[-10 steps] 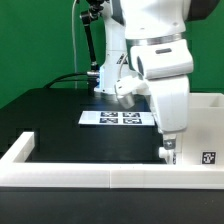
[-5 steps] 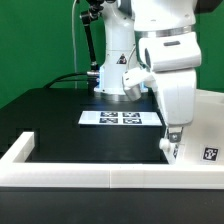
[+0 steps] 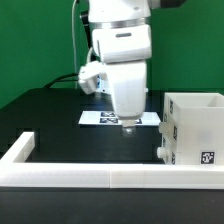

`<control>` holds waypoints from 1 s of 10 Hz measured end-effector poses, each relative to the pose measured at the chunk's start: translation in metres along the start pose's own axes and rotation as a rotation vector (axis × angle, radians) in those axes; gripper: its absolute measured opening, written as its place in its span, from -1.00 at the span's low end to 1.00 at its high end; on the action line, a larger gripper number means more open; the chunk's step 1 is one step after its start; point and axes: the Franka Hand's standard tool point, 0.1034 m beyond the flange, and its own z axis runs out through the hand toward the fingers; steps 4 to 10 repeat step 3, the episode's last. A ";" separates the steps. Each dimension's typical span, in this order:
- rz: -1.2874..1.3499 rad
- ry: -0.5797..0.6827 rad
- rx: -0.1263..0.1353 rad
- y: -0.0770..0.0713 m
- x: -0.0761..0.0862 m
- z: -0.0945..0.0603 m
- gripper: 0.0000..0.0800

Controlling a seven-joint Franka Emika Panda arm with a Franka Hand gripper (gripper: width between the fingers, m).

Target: Assemble drawer

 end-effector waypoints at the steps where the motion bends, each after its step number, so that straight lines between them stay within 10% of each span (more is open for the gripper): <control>1: 0.020 -0.010 -0.043 0.004 -0.005 -0.012 0.62; 10: 0.018 -0.008 -0.032 0.000 -0.004 -0.007 0.62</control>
Offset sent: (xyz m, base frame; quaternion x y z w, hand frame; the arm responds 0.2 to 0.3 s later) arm 0.0000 0.0000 0.0000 0.0000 0.0000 0.0000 1.0000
